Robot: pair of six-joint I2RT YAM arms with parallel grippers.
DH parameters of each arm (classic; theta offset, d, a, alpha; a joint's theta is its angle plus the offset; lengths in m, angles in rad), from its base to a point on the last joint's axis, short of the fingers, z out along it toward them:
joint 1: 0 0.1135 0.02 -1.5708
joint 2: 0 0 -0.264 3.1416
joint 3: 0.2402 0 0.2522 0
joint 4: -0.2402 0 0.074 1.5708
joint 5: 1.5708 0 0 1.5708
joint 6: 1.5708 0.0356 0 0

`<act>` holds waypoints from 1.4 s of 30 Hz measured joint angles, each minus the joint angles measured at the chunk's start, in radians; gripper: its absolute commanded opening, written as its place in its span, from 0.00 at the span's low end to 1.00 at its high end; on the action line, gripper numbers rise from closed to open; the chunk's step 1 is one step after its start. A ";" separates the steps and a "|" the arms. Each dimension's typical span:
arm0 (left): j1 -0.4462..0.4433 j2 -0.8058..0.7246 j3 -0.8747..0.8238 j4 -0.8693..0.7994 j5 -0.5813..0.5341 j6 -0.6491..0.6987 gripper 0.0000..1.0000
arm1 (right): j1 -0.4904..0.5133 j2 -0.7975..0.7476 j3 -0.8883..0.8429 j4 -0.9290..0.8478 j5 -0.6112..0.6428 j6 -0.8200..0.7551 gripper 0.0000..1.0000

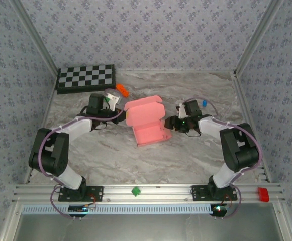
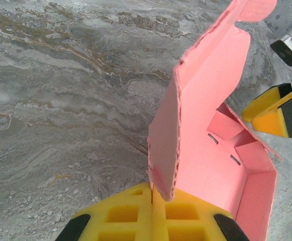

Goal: Fold the paper box

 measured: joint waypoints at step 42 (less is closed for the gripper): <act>-0.018 -0.006 -0.008 0.010 -0.035 -0.015 0.00 | -0.023 -0.075 -0.107 0.106 -0.029 0.082 0.60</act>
